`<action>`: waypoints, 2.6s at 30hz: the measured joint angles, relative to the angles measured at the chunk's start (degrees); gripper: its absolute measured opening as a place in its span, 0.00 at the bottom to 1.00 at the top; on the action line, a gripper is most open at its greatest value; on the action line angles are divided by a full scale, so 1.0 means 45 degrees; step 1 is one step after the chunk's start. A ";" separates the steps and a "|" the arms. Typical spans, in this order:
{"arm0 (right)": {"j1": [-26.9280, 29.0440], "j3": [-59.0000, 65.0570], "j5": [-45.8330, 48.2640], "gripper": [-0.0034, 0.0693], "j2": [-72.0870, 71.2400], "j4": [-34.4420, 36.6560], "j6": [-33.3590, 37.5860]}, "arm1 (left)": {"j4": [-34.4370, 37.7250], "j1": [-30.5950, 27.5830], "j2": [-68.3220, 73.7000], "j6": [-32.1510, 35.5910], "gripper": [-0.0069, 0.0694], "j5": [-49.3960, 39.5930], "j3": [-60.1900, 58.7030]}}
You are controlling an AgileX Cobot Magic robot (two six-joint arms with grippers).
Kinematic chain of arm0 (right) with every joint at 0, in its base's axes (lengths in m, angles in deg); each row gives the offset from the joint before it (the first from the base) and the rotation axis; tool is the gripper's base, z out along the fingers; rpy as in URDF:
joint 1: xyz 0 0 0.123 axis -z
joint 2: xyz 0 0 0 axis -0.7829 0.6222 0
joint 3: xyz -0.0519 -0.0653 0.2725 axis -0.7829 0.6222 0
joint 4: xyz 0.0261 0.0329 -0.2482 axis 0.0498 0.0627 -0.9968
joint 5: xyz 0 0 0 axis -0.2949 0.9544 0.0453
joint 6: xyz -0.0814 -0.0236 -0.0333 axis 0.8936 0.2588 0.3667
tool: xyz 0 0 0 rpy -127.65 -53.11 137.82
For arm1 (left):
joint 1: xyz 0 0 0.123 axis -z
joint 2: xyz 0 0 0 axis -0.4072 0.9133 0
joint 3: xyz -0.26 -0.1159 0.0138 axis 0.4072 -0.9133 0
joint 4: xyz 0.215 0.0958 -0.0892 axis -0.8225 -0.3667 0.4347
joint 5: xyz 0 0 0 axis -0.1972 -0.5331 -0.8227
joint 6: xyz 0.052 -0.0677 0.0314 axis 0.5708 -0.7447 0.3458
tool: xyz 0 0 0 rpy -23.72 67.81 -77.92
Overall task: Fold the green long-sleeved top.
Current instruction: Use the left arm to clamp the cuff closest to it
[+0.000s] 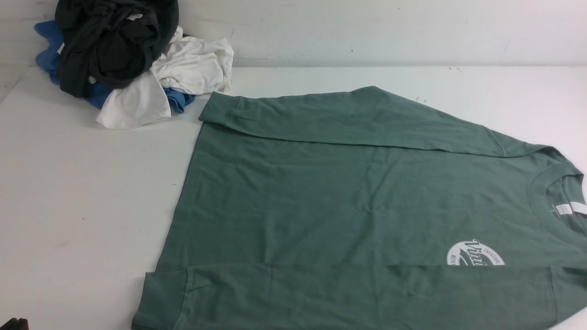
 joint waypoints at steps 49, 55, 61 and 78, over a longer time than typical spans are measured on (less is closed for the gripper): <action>0.0000 0.0095 -0.1050 0.03 0.0000 0.9688 -0.2098 | 1.4520 0.0000 0.0000 -0.2462 0.08 0.0974 0.0016; 0.0000 -0.0970 -0.0464 0.03 0.0050 0.9576 -0.0041 | 1.3926 0.0000 0.0124 0.2150 0.08 -0.0138 0.2460; 0.0000 -0.5308 0.0720 0.03 0.3115 0.7402 0.3102 | 1.0249 0.0000 0.3744 0.3596 0.08 -0.2900 0.6109; -0.3314 -1.0852 0.9440 0.03 1.2142 0.4161 0.4215 | -0.1709 0.3127 1.3106 0.0174 0.08 -1.0322 1.1176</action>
